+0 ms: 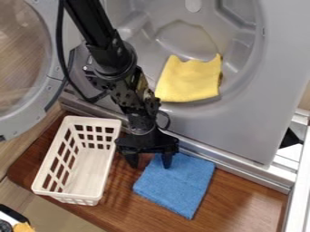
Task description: Moved the towel closer to the basket
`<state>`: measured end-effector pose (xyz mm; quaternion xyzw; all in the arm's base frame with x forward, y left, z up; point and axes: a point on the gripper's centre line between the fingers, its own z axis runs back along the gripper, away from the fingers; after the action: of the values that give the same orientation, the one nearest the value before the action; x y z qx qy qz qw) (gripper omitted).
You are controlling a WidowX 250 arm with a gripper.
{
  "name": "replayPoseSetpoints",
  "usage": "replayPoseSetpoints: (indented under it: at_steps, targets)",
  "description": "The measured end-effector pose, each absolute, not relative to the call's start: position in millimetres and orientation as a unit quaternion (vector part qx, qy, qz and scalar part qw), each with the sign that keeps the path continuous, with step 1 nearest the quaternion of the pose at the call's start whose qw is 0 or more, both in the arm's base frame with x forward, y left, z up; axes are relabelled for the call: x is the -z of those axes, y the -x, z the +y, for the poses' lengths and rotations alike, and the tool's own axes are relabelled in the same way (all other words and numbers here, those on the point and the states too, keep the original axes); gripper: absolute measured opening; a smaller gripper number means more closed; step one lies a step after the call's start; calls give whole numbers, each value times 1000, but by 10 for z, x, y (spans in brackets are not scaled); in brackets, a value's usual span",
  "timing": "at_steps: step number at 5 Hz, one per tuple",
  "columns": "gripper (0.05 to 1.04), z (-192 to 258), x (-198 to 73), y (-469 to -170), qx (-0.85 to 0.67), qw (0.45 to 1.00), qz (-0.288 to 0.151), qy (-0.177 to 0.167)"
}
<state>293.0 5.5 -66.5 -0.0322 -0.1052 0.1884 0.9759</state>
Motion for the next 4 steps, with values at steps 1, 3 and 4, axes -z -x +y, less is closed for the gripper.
replayPoseSetpoints:
  at_steps: [1,3,4]
  targets:
    - [999,7,461,-2928,-170,978,-112,34]
    - [999,-20,227,-2863,-143,982,-123,24]
    - [999,-20,227,-2863,-143,982,-123,24]
